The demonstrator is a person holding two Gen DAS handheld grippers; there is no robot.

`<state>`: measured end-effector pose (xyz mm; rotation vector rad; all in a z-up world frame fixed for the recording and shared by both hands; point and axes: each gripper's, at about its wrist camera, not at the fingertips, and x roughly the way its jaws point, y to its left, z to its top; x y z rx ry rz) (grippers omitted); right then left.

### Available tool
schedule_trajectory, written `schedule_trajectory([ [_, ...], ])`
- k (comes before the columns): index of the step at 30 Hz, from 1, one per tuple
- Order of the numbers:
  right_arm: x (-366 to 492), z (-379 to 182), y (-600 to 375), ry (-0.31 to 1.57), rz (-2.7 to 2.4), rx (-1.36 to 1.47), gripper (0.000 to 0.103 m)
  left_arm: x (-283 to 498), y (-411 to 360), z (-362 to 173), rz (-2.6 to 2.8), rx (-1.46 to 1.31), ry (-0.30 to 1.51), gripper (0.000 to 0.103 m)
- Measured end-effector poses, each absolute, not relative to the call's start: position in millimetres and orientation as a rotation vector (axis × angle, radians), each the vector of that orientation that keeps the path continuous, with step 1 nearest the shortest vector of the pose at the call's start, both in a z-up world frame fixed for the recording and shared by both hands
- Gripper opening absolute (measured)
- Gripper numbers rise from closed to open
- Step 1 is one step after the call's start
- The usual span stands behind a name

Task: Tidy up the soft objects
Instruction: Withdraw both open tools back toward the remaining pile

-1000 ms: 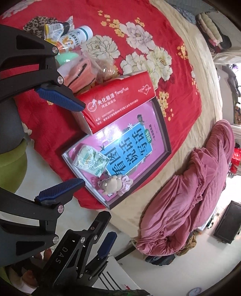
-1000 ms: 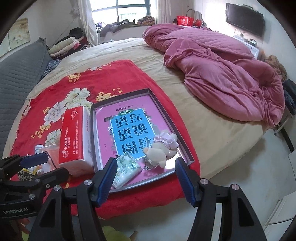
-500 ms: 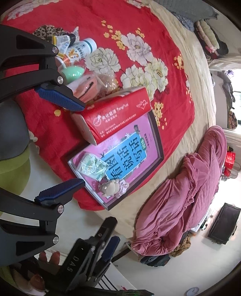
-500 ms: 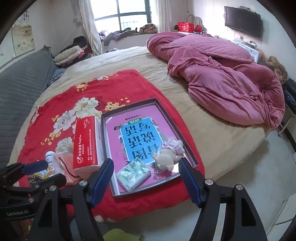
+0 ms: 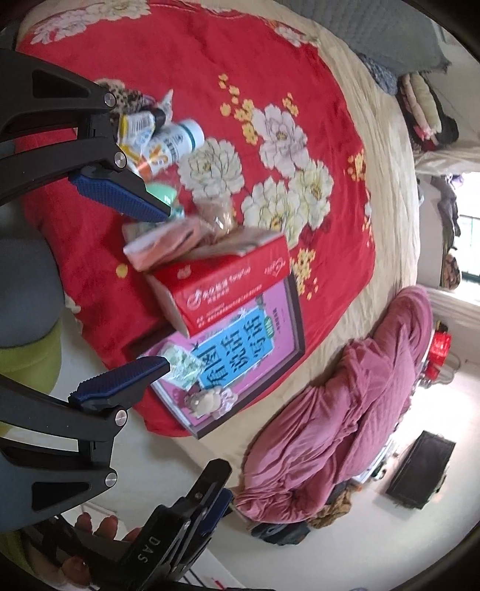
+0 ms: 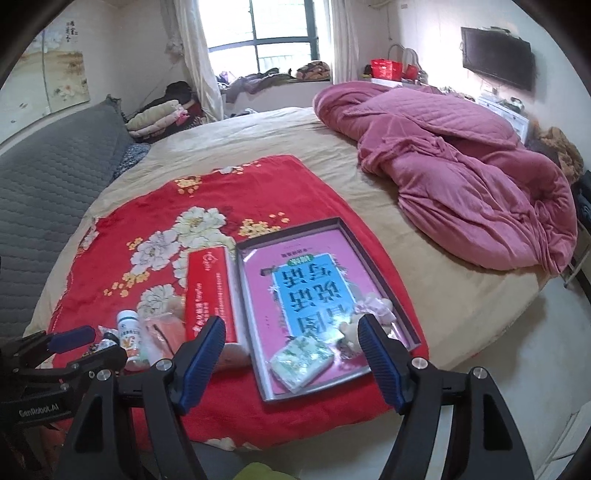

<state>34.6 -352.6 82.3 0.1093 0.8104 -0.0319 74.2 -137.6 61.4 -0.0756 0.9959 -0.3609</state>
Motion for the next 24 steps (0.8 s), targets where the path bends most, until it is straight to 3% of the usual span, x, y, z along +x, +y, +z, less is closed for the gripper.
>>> schedule_trajectory([
  [24, 31, 86, -227, 0.813, 0.193, -0.023, 0.074, 53, -2, 75, -0.145, -0.188, 0.934, 0.076],
])
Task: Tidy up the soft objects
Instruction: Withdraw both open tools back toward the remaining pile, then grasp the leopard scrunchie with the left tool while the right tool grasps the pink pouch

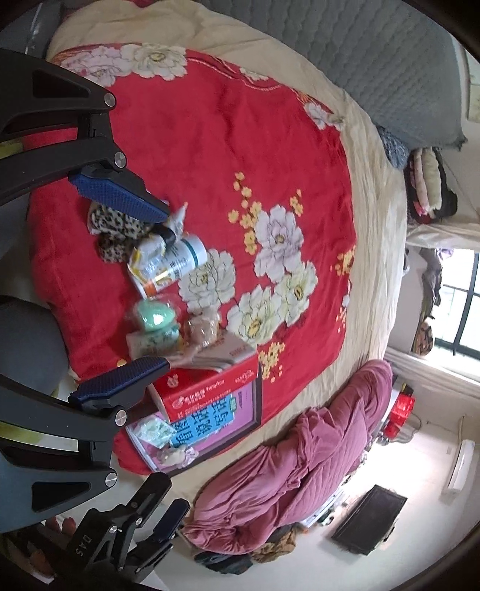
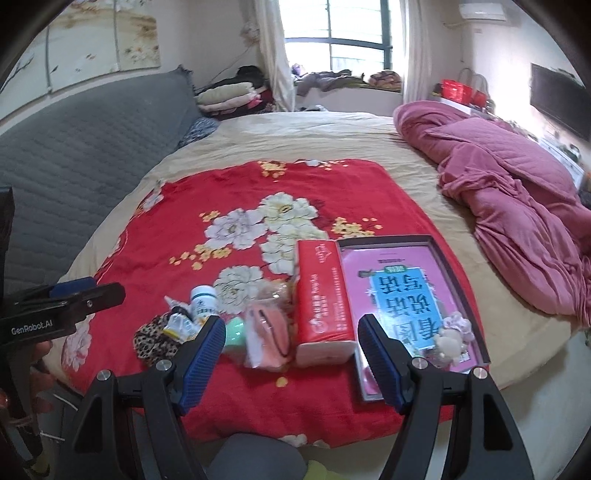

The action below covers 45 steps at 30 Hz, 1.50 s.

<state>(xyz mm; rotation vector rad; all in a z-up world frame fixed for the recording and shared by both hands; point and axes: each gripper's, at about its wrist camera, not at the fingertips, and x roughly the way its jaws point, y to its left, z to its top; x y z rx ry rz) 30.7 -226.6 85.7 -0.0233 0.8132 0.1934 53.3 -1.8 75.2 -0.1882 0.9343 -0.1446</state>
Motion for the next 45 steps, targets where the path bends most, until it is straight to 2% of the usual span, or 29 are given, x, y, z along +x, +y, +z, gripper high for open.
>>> schedule_trajectory([
  [11, 30, 62, -191, 0.864, 0.253, -0.064, 0.074, 34, 42, 40, -0.076, -0.236, 0.985, 0.076],
  [19, 34, 44, -179, 0.903, 0.273, -0.088, 0.074, 24, 46, 1, -0.092, -0.236, 1.063, 0.076],
  [31, 48, 29, -186, 0.945, 0.262, -0.083, 0.074, 59, 14, -13, -0.158, -0.217, 1.083, 0.076],
  [40, 60, 9, -189, 0.984, 0.26, -0.07, 0.074, 69, 44, -48, -0.123, -0.253, 1.133, 0.076],
  [45, 66, -1, -191, 1.0, 0.249, -0.067, 0.074, 79, 44, -57, -0.14, -0.248, 1.143, 0.06],
])
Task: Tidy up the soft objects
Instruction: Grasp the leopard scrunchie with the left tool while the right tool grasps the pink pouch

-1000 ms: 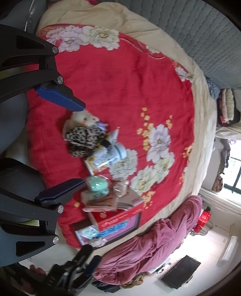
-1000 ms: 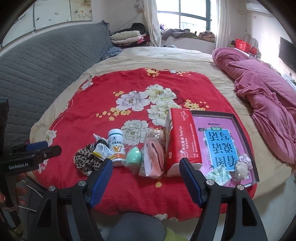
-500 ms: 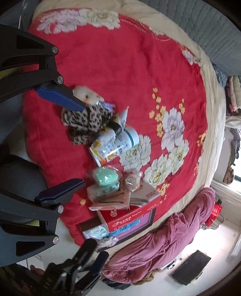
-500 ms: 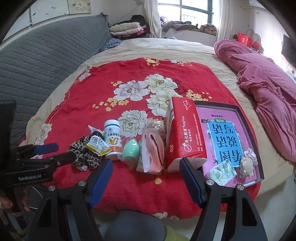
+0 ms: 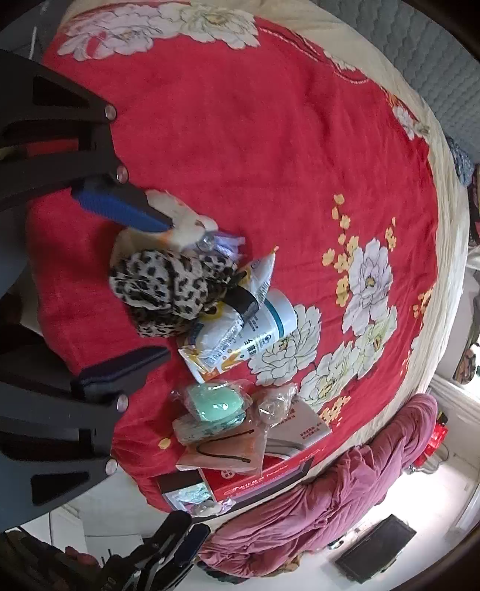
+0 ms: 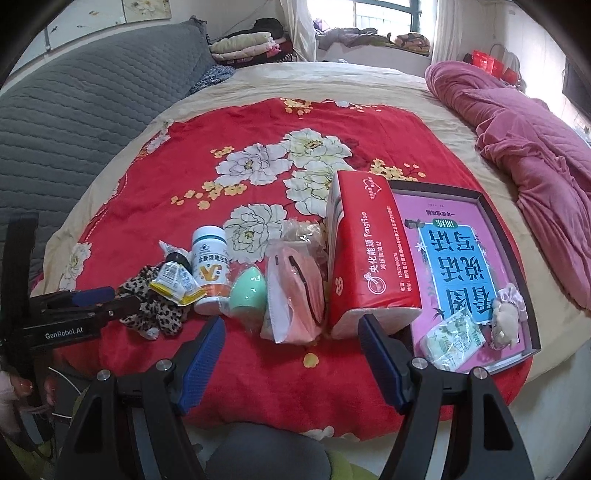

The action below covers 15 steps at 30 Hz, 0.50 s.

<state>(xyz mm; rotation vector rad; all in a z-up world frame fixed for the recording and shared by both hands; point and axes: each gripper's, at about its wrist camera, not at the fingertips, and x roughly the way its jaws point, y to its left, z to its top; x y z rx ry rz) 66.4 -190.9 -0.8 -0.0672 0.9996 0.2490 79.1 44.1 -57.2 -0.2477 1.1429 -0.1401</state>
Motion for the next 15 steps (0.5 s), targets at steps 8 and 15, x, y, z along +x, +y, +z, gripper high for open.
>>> schedule_trajectory([
  [8, 76, -21, -190, 1.029, 0.227, -0.071, 0.074, 94, 35, -67, -0.151, -0.224, 1.172, 0.036],
  [15, 98, -34, -172, 1.031, 0.203, -0.094, 0.073, 103, 35, -72, -0.15, -0.219, 1.185, 0.022],
])
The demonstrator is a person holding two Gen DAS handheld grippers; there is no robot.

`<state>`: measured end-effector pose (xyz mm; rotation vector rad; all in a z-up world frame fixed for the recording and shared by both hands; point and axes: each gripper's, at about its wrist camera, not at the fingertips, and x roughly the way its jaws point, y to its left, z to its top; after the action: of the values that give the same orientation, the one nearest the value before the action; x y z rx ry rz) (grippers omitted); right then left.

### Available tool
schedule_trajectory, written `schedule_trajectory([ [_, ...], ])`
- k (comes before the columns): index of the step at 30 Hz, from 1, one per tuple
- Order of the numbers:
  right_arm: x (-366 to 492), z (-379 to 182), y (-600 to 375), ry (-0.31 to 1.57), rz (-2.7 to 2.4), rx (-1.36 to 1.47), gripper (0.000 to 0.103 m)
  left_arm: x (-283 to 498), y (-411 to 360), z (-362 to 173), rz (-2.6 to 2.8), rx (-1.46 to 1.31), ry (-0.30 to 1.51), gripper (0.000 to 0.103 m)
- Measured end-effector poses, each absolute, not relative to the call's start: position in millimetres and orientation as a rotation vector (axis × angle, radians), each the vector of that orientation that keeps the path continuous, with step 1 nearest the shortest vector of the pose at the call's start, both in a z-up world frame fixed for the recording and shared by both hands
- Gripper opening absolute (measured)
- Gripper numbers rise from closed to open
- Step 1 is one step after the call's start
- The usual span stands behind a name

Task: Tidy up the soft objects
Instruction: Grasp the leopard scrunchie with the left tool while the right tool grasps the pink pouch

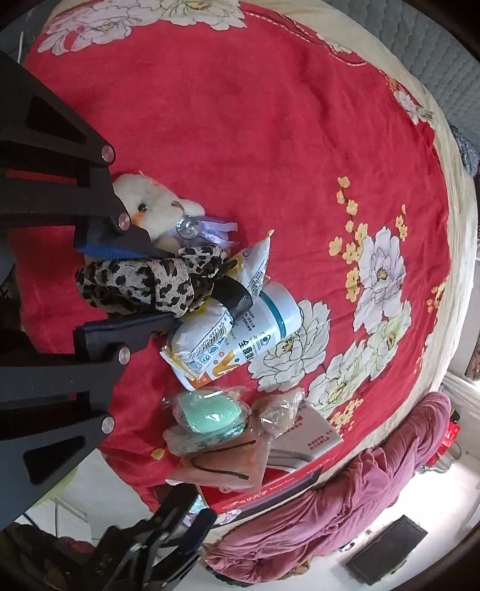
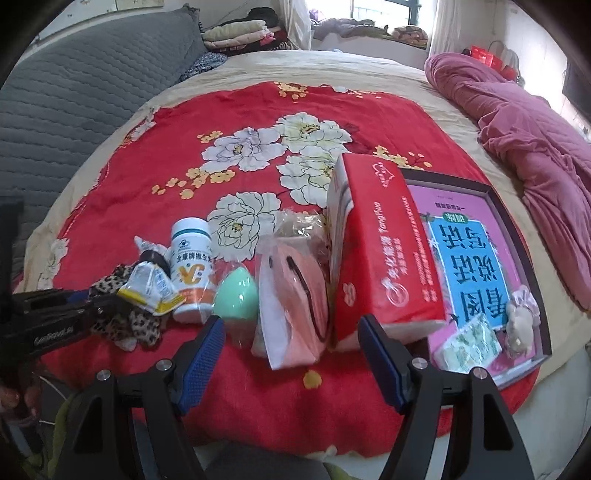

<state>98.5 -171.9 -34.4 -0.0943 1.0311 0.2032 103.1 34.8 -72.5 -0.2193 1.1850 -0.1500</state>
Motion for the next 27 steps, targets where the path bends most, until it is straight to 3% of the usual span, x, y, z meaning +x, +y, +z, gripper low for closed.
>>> schedule_trajectory([
  [2, 105, -37, -169, 1.03, 0.191, -0.095, 0.073, 104, 35, -74, -0.16, -0.223, 1.189, 0.019],
  [4, 113, -40, -165, 1.029, 0.171, -0.113, 0.066, 105, 36, -75, -0.165, -0.228, 1.193, 0.017],
  [11, 133, -56, -155, 1.058, 0.134, -0.163, 0.016, 106, 39, -77, -0.176, -0.262, 1.195, 0.01],
  [27, 120, -6, -192, 0.958, 0.209, 0.034, 0.013, 103, 49, -39, -0.184, -0.312, 1.094, 0.007],
])
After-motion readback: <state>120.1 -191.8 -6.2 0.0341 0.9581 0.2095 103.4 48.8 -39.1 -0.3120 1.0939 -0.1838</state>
